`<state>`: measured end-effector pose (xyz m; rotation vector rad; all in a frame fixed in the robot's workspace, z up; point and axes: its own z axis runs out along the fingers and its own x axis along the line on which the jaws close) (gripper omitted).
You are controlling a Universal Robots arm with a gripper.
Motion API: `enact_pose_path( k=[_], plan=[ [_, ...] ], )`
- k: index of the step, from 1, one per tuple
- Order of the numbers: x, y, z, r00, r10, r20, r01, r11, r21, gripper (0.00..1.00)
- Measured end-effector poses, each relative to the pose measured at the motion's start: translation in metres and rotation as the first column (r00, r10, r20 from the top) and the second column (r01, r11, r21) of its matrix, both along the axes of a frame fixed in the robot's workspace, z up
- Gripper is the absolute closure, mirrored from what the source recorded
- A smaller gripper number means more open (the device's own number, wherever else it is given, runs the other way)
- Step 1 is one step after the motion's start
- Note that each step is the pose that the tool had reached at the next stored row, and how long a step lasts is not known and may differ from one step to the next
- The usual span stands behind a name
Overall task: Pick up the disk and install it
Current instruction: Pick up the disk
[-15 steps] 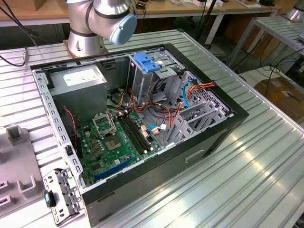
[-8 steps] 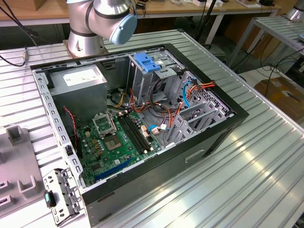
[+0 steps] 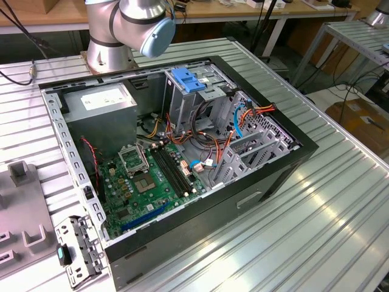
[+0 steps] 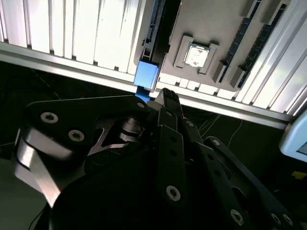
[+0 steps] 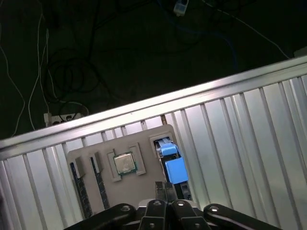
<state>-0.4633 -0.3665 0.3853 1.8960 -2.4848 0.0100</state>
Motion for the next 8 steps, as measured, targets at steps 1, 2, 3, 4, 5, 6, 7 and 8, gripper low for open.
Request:
enact_pose_path(
  k=[1,2,3,4,5,6,7,8],
  plan=[
    [0.0,0.0012,-0.001,1.0,0.003,0.0011,-0.003,1.0,0.0,0.89],
    [0.0,0.003,-0.0021,1.0,0.004,0.0017,-0.004,1.0,-0.0001,0.89],
    [0.0,0.0045,-0.0035,1.0,0.005,0.0024,-0.005,1.0,0.0,0.89],
    [0.0,0.0053,-0.0046,1.0,0.006,0.0028,-0.006,1.0,0.0,0.83],
    [0.0,0.0057,-0.0068,0.9999,0.015,0.0035,-0.015,0.9999,0.0,0.76],
    [0.0001,0.0059,-0.0088,0.9992,0.039,0.0034,-0.039,0.9992,-0.0001,0.71],
    [0.0001,0.0061,-0.0106,0.9982,0.061,0.0036,-0.061,0.9982,0.0,0.64],
    [0.0001,0.0062,-0.0117,0.9972,0.075,0.0036,-0.075,0.9972,-0.0001,0.58]
  ],
)
